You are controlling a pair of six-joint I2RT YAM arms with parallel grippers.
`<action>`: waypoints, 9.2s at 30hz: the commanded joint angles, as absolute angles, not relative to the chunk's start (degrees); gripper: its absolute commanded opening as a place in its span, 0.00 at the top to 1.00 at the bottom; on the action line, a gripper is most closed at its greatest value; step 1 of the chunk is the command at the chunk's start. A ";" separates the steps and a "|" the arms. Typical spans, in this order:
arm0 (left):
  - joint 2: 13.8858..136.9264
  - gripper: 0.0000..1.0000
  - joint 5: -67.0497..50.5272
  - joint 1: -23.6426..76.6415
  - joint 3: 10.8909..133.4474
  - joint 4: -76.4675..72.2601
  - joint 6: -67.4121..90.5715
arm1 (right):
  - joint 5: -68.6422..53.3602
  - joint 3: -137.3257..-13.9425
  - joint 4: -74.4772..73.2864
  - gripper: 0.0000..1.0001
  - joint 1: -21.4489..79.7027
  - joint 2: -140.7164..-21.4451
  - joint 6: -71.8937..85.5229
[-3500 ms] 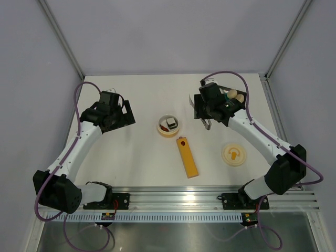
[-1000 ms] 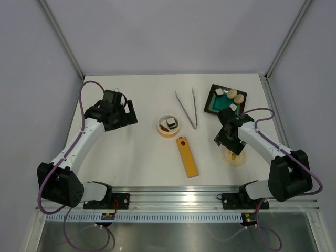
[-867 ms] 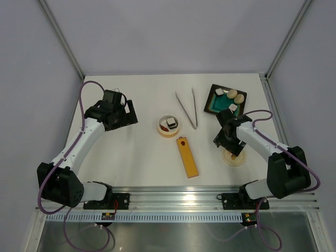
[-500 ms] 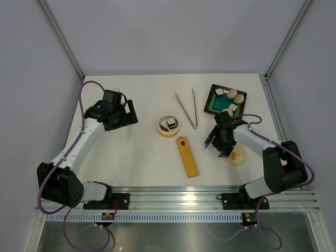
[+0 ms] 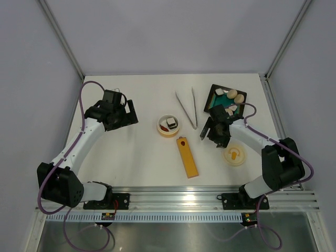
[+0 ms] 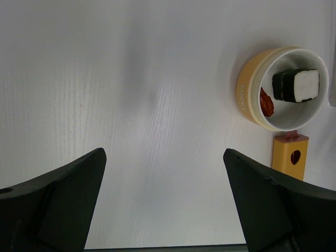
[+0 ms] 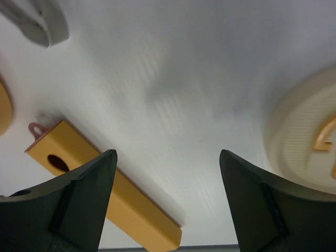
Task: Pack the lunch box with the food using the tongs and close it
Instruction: Pick up the box lid from the center of the board, then close the box lid on the packing box.
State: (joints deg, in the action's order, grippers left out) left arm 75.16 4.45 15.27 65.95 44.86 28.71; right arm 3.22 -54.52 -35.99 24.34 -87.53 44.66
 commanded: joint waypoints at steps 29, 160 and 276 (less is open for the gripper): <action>74.71 0.01 3.34 15.03 66.09 42.72 28.56 | 2.86 -55.19 -32.68 0.10 21.71 -82.27 36.38; 68.47 0.01 7.91 11.43 64.69 47.37 27.86 | 4.66 -128.32 -61.96 0.63 42.19 -136.67 28.21; 68.20 0.01 7.82 11.34 63.98 47.37 27.86 | 8.62 -122.44 -56.25 0.25 43.24 -134.47 22.67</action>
